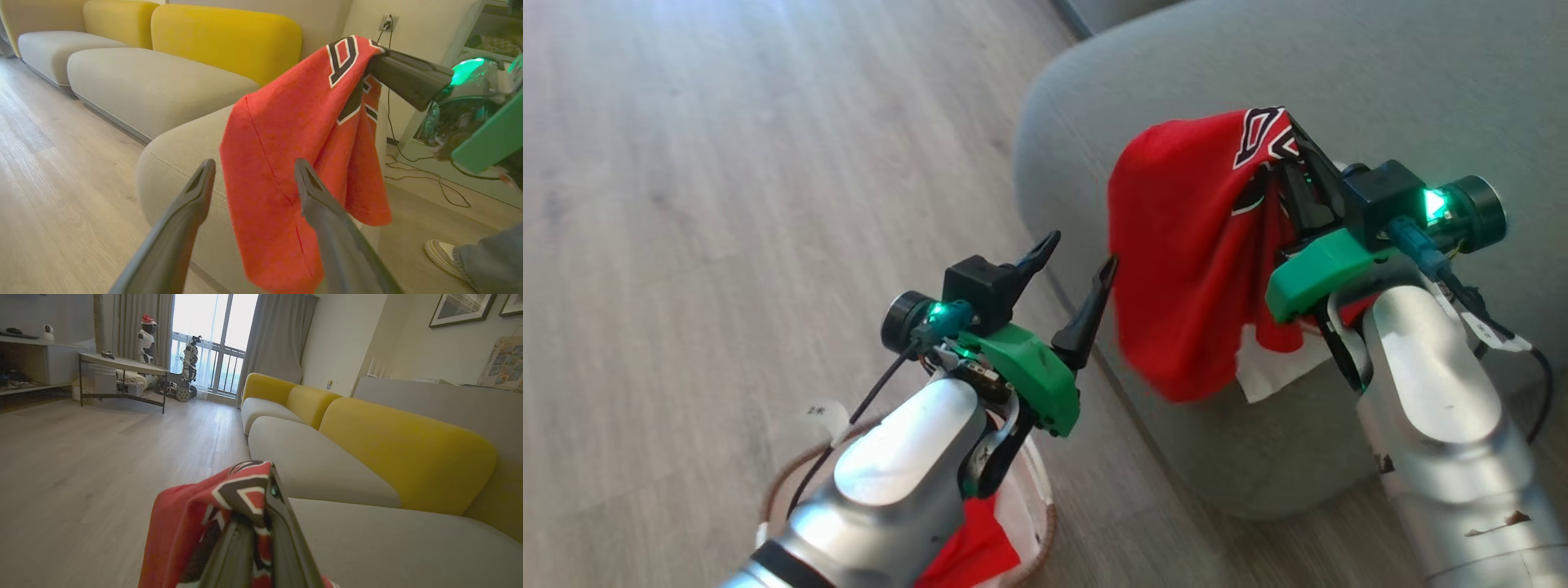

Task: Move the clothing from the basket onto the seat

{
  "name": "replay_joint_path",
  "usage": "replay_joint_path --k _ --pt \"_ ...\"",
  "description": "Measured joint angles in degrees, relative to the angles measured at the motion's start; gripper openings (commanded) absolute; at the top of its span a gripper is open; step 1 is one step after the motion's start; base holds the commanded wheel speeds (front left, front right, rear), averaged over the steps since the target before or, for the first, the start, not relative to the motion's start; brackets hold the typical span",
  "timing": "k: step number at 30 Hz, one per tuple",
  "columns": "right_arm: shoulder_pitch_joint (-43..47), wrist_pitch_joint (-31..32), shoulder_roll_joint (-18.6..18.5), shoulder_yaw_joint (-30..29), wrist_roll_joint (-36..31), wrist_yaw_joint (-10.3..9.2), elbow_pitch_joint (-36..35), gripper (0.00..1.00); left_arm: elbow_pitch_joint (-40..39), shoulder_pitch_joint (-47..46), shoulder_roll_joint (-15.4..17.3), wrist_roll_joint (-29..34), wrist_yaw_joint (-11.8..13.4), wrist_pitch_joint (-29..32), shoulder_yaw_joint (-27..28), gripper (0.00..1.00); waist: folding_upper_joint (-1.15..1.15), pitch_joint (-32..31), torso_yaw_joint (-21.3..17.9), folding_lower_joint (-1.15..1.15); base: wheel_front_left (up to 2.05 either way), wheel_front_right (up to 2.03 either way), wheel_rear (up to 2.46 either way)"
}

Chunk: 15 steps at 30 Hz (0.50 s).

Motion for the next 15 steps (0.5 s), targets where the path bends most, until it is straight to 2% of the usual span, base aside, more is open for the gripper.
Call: replay_joint_path --k 6,11,15 --pt "0.0 0.0 -0.4 -0.5 1.4 0.0 -0.1 0.0 0.1 0.0 -0.9 1.8 -0.8 0.0 0.8 1.0 0.0 2.2 -1.7 0.0 0.0 0.0 0.0" --pt "-1.6 0.0 -1.9 -1.6 2.7 0.0 1.5 0.0 0.0 0.0 -1.0 3.0 -1.0 0.0 1.2 1.0 0.0 2.9 0.3 0.0 0.0 0.0 0.0" --pt "-7.6 0.0 -3.9 -2.2 2.9 0.0 3.4 0.0 -1.0 -0.1 -1.0 4.4 -1.0 0.0 1.4 1.0 0.0 4.5 2.7 0.0 0.0 0.0 0.0"
